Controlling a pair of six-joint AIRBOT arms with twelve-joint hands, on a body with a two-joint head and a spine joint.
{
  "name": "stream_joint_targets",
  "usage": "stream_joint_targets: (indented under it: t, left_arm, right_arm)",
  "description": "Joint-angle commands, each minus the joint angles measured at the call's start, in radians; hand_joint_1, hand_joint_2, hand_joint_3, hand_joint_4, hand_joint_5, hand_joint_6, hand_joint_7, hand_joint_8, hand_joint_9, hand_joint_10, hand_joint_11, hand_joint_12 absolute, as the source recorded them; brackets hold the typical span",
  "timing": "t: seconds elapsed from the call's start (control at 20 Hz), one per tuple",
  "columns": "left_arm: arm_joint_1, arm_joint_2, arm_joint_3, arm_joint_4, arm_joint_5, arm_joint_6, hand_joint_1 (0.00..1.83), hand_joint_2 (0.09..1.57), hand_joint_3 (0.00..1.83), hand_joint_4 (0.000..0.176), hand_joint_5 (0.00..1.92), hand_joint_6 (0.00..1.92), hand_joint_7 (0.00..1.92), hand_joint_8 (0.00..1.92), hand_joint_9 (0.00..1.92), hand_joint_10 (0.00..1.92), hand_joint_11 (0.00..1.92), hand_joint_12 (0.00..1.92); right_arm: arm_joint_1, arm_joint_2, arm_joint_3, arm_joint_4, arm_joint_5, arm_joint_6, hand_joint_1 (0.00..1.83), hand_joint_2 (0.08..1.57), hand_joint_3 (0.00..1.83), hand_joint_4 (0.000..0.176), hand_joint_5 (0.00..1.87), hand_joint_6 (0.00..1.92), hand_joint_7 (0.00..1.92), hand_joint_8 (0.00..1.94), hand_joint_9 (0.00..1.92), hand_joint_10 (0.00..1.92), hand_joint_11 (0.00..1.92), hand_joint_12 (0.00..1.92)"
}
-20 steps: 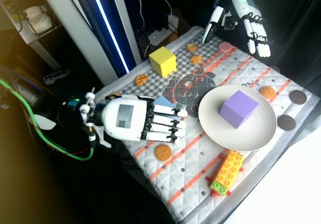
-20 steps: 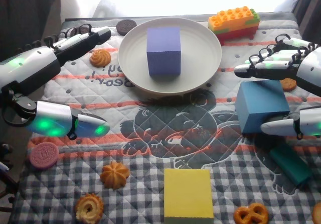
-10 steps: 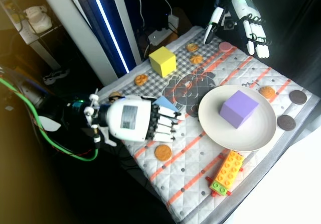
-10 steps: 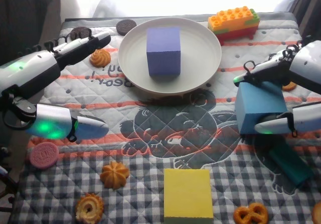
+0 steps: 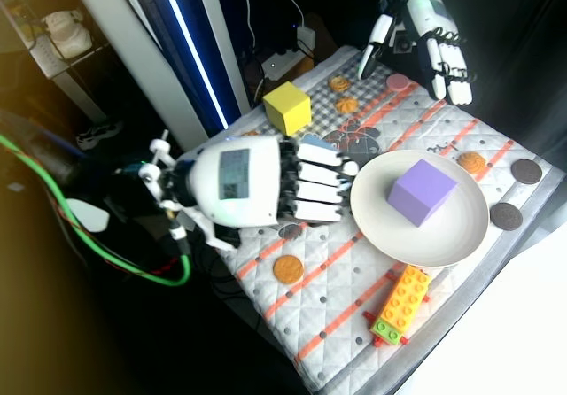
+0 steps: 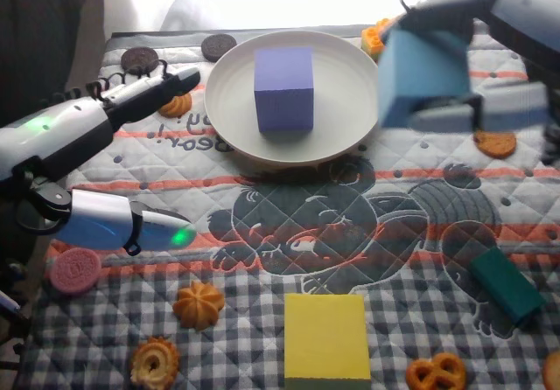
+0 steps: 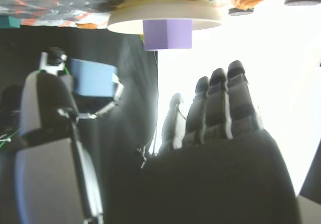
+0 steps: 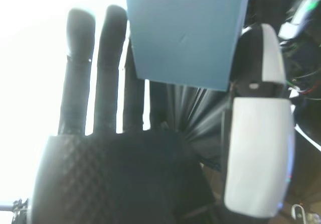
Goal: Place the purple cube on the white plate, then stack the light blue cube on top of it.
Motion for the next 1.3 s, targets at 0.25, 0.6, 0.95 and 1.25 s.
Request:
stream_joint_targets:
  t: [0.25, 0.6, 0.95, 1.25]
  left_arm:
    - [0.003, -0.012, 0.004, 0.004, -0.116, -0.004, 0.85, 0.79, 0.0, 0.176, 0.0, 0.0, 0.0, 0.0, 0.0, 0.0, 0.0, 0.0]
    - [-0.001, -0.049, 0.03, 0.007, -0.085, -0.004, 0.82, 0.81, 0.01, 0.176, 0.0, 0.0, 0.0, 0.0, 0.0, 0.0, 0.0, 0.0]
    - [-0.011, -0.06, 0.035, 0.015, -0.08, -0.004, 0.81, 0.82, 0.0, 0.176, 0.01, 0.0, 0.0, 0.0, 0.0, 0.0, 0.0, 0.0]
    - [-0.021, -0.067, 0.035, 0.024, -0.08, -0.004, 0.81, 0.81, 0.0, 0.176, 0.1, 0.03, 0.01, 0.0, 0.0, 0.0, 0.0, 0.0]
  right_arm:
    - [0.127, -0.111, 0.103, 0.033, 0.001, 0.005, 1.2, 1.16, 0.0, 0.0, 0.8, 1.17, 0.96, 1.15, 0.83, 1.25, 0.76, 1.69]
    - [0.206, -0.197, 0.186, 0.022, -0.068, 0.005, 1.2, 1.15, 0.0, 0.0, 0.81, 1.2, 0.99, 1.04, 1.02, 1.04, 0.99, 1.49]
    - [0.226, -0.283, 0.241, 0.031, -0.102, 0.005, 1.24, 1.15, 0.0, 0.0, 0.8, 1.08, 1.01, 1.14, 0.98, 1.52, 1.02, 1.86]
    - [0.228, -0.31, 0.26, 0.032, -0.11, 0.005, 1.22, 1.16, 0.0, 0.0, 0.79, 1.12, 0.97, 1.17, 0.91, 1.49, 0.93, 1.83]
